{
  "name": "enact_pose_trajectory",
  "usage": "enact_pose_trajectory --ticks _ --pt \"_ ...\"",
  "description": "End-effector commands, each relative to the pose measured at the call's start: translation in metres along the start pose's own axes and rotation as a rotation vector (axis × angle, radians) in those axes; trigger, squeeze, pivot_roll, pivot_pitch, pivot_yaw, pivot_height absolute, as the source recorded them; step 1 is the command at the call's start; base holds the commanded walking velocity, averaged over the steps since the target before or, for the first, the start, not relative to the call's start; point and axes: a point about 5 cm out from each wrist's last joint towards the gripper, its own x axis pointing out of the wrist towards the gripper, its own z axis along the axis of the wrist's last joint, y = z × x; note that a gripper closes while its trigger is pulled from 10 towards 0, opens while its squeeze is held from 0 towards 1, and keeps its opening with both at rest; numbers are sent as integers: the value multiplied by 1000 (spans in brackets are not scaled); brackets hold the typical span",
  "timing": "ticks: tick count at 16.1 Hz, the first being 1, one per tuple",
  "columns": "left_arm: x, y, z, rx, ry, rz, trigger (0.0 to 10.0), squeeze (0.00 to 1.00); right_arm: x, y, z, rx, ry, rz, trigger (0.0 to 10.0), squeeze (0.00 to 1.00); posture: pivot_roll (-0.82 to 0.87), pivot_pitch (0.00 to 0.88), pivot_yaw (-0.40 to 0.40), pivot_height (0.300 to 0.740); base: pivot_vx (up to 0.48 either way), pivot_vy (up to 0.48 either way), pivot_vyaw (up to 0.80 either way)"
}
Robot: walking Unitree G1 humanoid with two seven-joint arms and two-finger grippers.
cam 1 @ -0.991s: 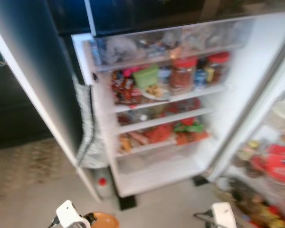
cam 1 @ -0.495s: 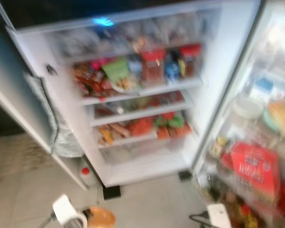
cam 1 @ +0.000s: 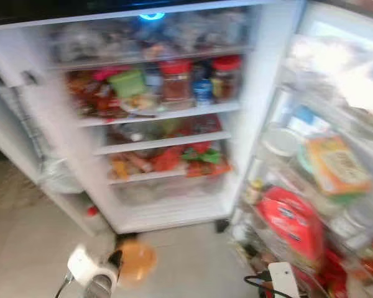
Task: Restocking fridge
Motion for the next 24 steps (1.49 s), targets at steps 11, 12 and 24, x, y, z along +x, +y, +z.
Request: enact_pose_trajectory --ticks 11,12,24 --pt "15 -118 46 70 -161 -565 10000 0 -1 2 -5 -4 16 -4 10000 0 -79 53 54 740 0 0 0" --pt "14 -114 44 114 -146 -590 10000 0 -1 2 -5 -5 15 -5 10000 0 -79 41 55 740 0 0 0" --pt "11 -117 45 42 -124 -700 10000 0 -1 3 -3 18 6 -20 10000 0 -80 69 64 740 0 0 0"
